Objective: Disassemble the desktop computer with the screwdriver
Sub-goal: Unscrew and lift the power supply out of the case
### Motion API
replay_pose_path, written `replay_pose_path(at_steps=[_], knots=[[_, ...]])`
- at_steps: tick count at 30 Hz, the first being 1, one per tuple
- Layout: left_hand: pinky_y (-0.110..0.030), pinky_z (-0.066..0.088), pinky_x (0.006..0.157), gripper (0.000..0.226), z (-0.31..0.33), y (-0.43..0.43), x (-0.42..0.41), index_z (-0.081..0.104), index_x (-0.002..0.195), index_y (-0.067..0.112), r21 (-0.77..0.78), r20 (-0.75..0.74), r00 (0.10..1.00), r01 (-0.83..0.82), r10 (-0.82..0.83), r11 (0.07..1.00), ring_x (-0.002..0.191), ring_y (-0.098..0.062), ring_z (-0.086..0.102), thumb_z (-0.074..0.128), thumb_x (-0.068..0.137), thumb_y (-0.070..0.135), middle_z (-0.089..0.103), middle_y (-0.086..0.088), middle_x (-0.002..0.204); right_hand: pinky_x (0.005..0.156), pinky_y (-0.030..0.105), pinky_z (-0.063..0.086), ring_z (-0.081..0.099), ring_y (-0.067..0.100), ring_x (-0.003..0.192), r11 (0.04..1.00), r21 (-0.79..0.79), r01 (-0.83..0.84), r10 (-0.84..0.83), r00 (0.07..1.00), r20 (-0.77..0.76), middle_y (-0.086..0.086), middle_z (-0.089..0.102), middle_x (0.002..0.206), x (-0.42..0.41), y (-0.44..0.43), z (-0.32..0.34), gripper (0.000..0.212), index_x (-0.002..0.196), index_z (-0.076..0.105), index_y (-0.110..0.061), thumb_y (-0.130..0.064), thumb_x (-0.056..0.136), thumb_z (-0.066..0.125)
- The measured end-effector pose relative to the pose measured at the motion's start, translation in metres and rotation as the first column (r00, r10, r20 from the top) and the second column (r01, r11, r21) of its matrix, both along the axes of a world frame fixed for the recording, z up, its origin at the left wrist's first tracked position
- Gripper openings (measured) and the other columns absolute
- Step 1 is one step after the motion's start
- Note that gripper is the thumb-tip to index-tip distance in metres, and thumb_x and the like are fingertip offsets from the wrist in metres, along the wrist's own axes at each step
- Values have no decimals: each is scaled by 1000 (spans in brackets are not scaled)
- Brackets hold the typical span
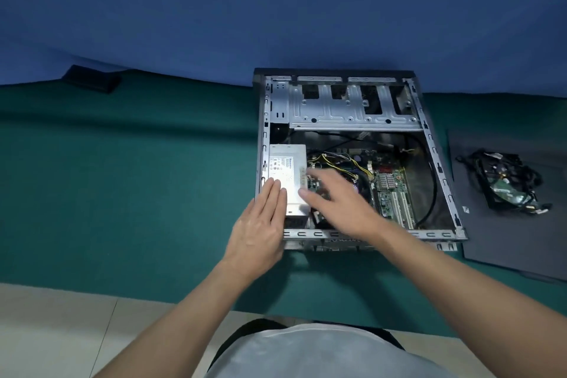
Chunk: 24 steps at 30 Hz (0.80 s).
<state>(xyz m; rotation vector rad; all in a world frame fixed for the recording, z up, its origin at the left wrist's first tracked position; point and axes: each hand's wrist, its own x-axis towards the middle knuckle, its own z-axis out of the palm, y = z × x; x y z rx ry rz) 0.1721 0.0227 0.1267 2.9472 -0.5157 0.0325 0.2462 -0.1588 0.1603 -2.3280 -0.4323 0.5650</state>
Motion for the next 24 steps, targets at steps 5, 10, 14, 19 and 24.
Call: replay_pose_path(at_steps=[5,10,14,19,24], knots=[[-22,-7,111,109,9,6,2,-25,148,19,-505,-404,904,-351,143,789,142,-4,-25,45,84,72,-33,3,154,112,51,24,-5,20,143,923,-261,-283,303,952,36,-2,-5,157,36,20,13,120,148,-11,-37,-50,65,75],[-48,41,103,58,15,-4,45,34,145,16,-463,-692,595,-800,409,381,124,-33,50,56,94,32,52,-10,139,115,55,12,-29,33,141,772,-467,-431,486,874,-3,20,-26,154,49,51,8,142,141,-32,-36,-55,57,81],[-50,53,87,39,23,-12,55,53,124,17,-466,-779,489,-870,393,158,99,-31,63,64,86,20,67,-7,109,110,58,26,-20,38,142,742,-494,-453,504,863,-35,21,-19,155,56,64,10,142,140,-32,-39,-47,54,80],[-37,49,89,73,29,-15,66,34,145,14,-394,-796,432,-902,424,179,97,-25,59,72,83,20,57,-8,127,95,53,44,4,41,136,756,-490,-433,530,845,70,19,4,150,59,52,9,142,143,-23,-42,-52,48,81],[-45,46,99,88,34,-22,72,20,151,16,-331,-798,374,-927,472,176,118,-31,54,73,80,18,46,-13,143,95,55,45,5,40,135,791,-437,-428,523,844,119,19,6,147,56,43,5,140,144,-16,-42,-52,45,83]])
